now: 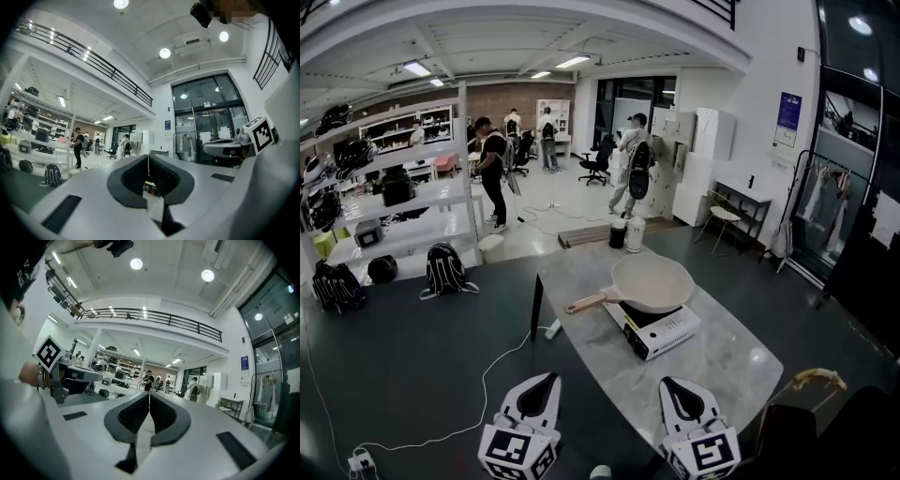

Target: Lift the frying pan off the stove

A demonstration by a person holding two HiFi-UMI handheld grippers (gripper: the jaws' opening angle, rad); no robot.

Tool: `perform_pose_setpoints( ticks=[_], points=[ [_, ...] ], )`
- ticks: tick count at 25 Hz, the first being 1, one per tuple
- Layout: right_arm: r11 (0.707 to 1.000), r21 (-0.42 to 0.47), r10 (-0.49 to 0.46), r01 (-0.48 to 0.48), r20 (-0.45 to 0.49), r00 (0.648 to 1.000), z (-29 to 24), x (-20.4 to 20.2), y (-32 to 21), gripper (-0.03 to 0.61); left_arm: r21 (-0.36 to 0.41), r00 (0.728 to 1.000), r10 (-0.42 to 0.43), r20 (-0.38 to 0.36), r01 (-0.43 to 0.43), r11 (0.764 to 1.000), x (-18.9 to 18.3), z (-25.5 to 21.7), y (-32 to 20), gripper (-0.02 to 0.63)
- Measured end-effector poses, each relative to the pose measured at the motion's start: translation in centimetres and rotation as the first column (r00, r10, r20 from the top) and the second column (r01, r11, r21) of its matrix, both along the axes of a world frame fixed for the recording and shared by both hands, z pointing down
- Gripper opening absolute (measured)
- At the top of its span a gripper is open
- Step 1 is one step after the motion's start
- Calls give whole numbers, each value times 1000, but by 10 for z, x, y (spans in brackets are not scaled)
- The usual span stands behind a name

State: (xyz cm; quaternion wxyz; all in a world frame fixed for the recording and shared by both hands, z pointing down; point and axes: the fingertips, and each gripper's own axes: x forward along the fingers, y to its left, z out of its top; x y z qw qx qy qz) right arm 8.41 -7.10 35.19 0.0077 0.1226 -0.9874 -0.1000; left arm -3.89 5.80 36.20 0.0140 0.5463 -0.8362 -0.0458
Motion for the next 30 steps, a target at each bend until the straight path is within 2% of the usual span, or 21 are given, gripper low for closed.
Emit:
perform_pose_setpoints(
  ticks=[3,5,9,12,16,19,22,25,30],
  points=[
    [992,-124,-7,11,35,999,8,-17,-18,26,25,1000,-24,-17,24,999,-24,4,-8,12],
    [984,-172,-31,38,41,999,15,-32,-30,26,6,999,-25,-23,25,1000,-40,11,-19,12],
    [987,-150,-55,54,-5,998,28,-66,-55,26,-40,999,-9,-34,7,999,-71,21,-53,12],
    [980,-184,-71,71,4,997,34,-89,-76,26,-72,999,8,-34,-11,997,-92,23,-77,11],
    [966,-233,-111,113,21,994,36,-115,-99,25,-129,996,34,-80,-44,991,-119,35,-104,11],
    [958,-262,-110,115,34,993,37,-128,-115,26,-140,992,26,-120,-43,989,-135,40,-116,11],
    [935,-326,-125,141,70,990,42,-137,-127,26,-175,984,35,-174,-66,982,-147,52,-129,14],
    [915,-382,-106,133,91,990,45,-142,-141,26,-245,979,50,-196,-98,965,-153,64,-139,60],
    [909,-403,-88,103,56,995,64,-157,-155,26,-290,965,63,-255,-138,947,-170,85,-151,129]
  ],
)
